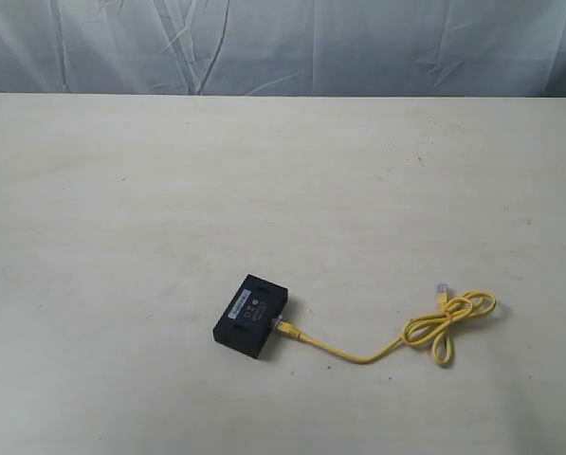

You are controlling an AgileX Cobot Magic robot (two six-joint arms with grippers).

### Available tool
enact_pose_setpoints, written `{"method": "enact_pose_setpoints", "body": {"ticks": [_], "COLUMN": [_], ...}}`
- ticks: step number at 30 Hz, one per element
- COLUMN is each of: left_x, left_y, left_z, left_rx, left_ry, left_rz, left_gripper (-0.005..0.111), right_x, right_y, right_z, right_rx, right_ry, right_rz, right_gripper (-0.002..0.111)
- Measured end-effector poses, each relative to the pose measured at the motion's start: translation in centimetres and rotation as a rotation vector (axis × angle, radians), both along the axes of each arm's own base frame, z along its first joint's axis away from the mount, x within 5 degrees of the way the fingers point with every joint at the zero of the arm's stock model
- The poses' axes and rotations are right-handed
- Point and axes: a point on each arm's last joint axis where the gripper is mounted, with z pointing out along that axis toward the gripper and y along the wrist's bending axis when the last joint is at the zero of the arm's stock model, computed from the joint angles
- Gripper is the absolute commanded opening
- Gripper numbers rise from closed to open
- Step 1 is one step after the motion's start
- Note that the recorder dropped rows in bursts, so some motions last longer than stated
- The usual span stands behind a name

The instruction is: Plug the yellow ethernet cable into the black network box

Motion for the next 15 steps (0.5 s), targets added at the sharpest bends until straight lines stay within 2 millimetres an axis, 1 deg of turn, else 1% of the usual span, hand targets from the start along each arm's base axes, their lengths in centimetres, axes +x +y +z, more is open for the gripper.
{"method": "enact_pose_setpoints", "body": {"ticks": [15], "left_x": [0.0], "left_y": [0.0], "left_z": [0.0], "left_rx": [0.0], "left_ry": [0.0], "left_rz": [0.0], "left_gripper": [0.0], "right_x": [0.04], "right_y": [-0.25], "right_z": [0.03], "right_rx": [0.0], "right_ry": [-0.004], "right_rz": [-0.048], "right_gripper": [0.0]}}
